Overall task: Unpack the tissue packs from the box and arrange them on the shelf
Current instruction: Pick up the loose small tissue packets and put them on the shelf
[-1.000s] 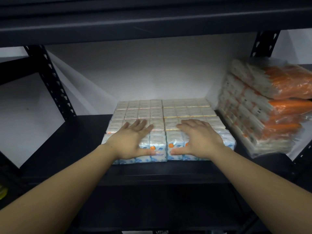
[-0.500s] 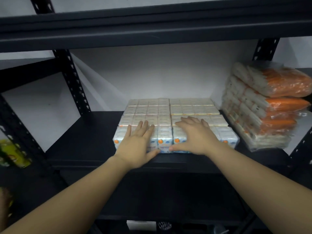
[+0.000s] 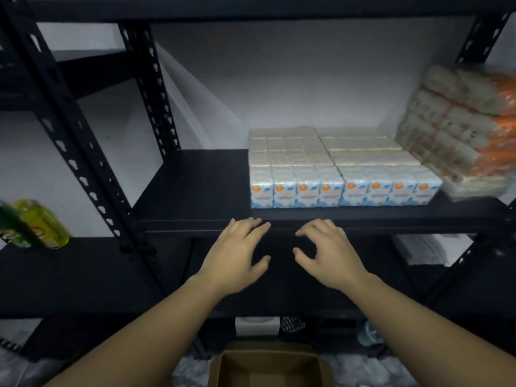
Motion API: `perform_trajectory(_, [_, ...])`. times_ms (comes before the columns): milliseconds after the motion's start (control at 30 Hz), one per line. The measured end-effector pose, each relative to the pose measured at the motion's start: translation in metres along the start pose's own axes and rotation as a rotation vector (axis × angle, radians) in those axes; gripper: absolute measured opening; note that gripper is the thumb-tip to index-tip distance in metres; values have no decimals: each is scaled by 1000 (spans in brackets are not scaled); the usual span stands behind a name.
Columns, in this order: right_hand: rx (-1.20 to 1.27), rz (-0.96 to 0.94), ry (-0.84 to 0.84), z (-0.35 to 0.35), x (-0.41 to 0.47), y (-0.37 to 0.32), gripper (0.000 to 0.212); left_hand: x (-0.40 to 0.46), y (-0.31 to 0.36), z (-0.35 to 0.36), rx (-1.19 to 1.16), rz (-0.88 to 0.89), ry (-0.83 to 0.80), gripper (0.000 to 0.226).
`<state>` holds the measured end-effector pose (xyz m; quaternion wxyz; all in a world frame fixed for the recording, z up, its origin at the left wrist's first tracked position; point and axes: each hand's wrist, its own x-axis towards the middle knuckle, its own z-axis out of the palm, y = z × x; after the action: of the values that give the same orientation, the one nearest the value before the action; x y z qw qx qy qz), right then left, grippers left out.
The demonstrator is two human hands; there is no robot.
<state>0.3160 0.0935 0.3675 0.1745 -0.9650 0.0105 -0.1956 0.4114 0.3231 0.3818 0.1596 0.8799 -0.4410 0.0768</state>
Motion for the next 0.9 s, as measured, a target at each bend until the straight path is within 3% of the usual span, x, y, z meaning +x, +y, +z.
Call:
perform_trajectory(267, [10,226,-263,62,-69,-9,48,-54,-30,68,-122,-44,-198,70])
perform_trajectory(533, [68,450,-572,195,-198,57,73,-152,-47,241,-255,-237,-484,63])
perform_trajectory(733, [75,509,-612,314,-252,123,73,-217,-73,387,-292,-465,-591,63])
perform_trajectory(833, [32,457,-603,369,-261,157,68,-241,-85,452,-266,-569,-634,63])
perform_trajectory(900, [-19,414,-605,404,-261,180,77,-253,-94,493,-251,-609,-665,64])
